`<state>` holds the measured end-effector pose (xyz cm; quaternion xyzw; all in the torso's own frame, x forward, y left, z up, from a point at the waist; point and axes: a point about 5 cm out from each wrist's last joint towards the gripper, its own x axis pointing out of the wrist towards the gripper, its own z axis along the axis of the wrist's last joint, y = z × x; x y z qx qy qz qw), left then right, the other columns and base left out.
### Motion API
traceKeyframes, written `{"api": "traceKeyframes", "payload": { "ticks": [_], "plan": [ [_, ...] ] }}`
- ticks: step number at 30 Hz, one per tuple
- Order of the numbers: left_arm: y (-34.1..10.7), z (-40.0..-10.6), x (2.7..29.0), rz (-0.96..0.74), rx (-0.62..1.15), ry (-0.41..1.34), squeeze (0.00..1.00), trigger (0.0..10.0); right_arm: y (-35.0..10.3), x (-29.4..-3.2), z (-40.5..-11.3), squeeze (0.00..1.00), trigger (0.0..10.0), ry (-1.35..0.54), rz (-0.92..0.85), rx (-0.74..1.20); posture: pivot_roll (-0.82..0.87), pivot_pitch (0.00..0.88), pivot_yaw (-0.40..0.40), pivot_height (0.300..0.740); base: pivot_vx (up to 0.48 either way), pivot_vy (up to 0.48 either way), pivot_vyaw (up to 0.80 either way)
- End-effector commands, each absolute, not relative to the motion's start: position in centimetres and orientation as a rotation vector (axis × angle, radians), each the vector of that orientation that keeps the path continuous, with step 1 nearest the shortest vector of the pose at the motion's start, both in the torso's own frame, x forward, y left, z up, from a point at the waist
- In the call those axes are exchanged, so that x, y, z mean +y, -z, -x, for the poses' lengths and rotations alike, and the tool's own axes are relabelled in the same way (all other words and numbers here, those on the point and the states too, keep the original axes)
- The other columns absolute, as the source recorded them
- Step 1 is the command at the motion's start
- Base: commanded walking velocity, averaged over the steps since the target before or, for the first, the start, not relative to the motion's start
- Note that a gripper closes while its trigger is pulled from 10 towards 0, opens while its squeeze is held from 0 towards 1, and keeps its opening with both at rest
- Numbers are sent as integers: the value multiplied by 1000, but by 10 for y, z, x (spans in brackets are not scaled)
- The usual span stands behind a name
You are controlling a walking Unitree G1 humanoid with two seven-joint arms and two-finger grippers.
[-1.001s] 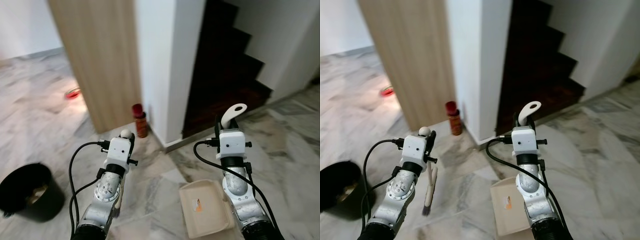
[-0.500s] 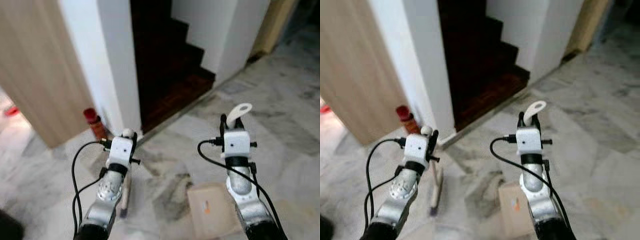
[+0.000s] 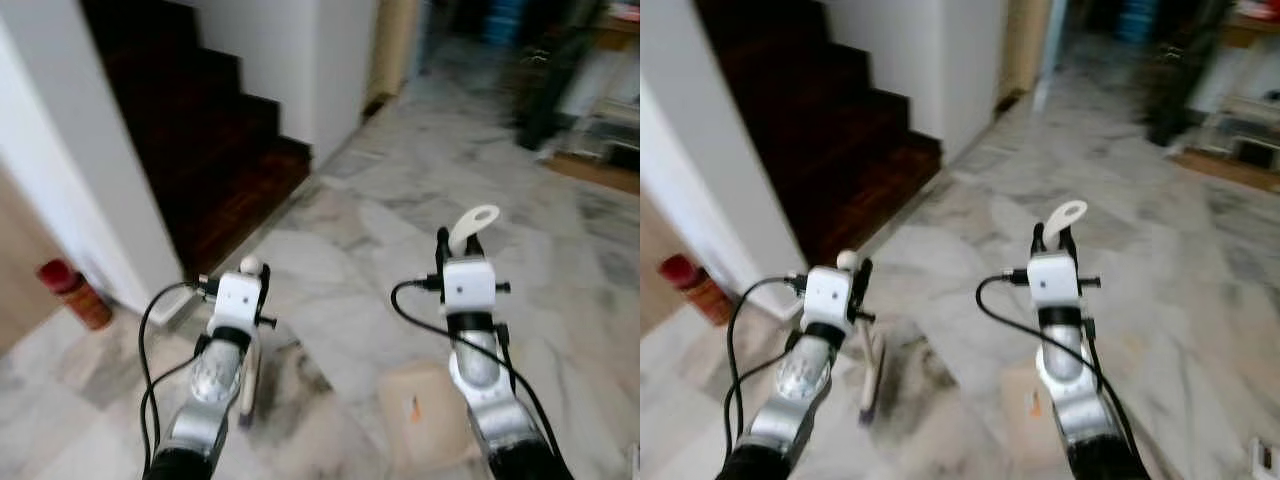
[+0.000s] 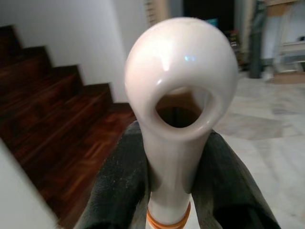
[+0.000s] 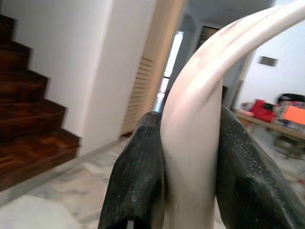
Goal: Sweep floor
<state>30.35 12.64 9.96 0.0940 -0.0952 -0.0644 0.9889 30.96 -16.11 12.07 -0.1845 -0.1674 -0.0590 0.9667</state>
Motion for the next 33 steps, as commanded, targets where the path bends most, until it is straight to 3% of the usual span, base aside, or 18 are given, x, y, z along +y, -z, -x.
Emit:
{"api": "traceKeyframes", "payload": {
  "ticks": [1,9,29,33],
  "plan": [
    [-108,-306,125,-196,-235,129,0,10000,-129,-162,-311,0,10000,126,364,-373,4,0,46,740,0,-281,-800],
    [-108,-306,125,-194,-236,130,0,10000,-129,-162,-312,0,10000,128,364,-372,7,0,45,740,0,-273,-800],
    [-108,-305,123,-192,-236,127,0,10000,-129,-161,-311,0,10000,113,362,-373,5,0,37,740,0,0,-800],
    [-107,-305,124,-197,-231,125,0,10000,-126,-151,-310,0,10000,71,371,-379,2,0,38,740,0,0,0]
  ]
}}
